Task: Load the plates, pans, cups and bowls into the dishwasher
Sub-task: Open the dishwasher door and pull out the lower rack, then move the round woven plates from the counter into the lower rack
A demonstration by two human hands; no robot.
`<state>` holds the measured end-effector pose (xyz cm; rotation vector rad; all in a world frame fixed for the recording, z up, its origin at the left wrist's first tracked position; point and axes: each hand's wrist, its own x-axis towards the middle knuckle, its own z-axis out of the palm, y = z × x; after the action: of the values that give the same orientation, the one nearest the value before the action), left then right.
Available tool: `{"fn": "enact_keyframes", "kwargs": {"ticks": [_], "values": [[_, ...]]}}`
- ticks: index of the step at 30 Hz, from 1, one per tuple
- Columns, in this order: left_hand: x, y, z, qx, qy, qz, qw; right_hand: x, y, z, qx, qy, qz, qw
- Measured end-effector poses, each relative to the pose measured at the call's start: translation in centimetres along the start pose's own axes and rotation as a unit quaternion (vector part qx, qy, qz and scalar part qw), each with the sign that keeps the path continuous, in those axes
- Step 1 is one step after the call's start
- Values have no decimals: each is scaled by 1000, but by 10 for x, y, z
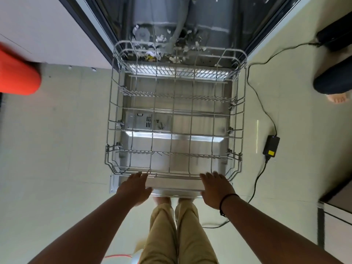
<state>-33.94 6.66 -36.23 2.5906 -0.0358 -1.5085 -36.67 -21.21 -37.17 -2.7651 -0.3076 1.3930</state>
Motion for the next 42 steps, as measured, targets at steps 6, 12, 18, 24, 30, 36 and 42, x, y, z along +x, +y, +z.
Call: {"fn": "enact_keyframes", "kwargs": {"ticks": [6, 12, 18, 24, 30, 36, 42], "values": [[-72, 5, -68, 35, -24, 17, 999, -52, -11, -77, -173, -26, -61, 983], [-144, -11, -135, 51, 10, 51, 997, -97, -49, -164, -219, 5, -107, 970], [-189, -70, -182, -20, 86, 87, 992, -109, -141, -234, -180, 76, -119, 974], [-224, -210, -238, -18, 139, 102, 985, -89, -292, -296, -103, 164, -90, 977], [-289, -385, -275, -30, 197, 32, 979, -69, -459, -342, -33, 193, -88, 977], [-319, -467, -320, -116, 283, 18, 952, -63, -561, -420, -90, 257, -145, 951], [-333, -506, -393, -153, 367, 31, 917, -46, -627, -502, -71, 331, -172, 925]]}}
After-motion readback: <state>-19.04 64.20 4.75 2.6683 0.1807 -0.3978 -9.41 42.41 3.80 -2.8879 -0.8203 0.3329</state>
